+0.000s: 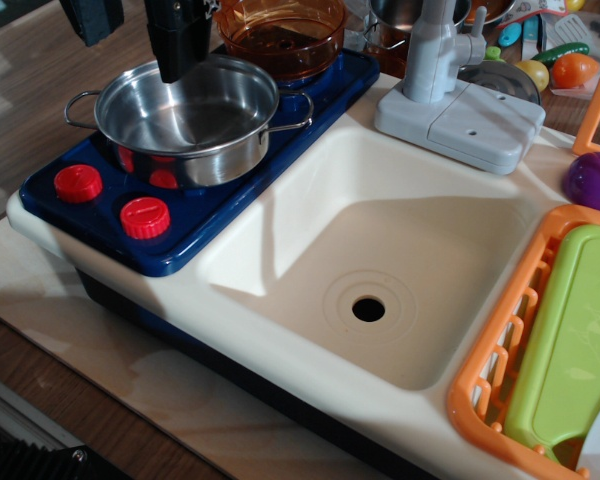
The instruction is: Put pan from stove to sink
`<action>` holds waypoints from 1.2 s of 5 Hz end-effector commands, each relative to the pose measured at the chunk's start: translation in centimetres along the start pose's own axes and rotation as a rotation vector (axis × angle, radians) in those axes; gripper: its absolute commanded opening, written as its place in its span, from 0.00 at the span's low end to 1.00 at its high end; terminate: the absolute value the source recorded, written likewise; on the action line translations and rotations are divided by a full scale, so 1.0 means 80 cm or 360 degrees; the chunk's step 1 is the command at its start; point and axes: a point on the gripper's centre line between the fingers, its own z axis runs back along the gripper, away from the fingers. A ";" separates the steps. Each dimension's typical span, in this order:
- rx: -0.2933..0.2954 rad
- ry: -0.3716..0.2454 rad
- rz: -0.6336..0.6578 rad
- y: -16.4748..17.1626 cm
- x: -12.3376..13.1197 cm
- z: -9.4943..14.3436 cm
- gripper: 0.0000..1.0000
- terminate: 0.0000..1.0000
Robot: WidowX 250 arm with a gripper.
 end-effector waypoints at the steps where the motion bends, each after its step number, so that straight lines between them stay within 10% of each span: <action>1: 0.0000 0.0000 0.0000 0.000 0.000 0.000 1.00 0.00; 6: -0.0049 -0.0224 -0.0917 -0.018 -0.028 -0.031 1.00 0.00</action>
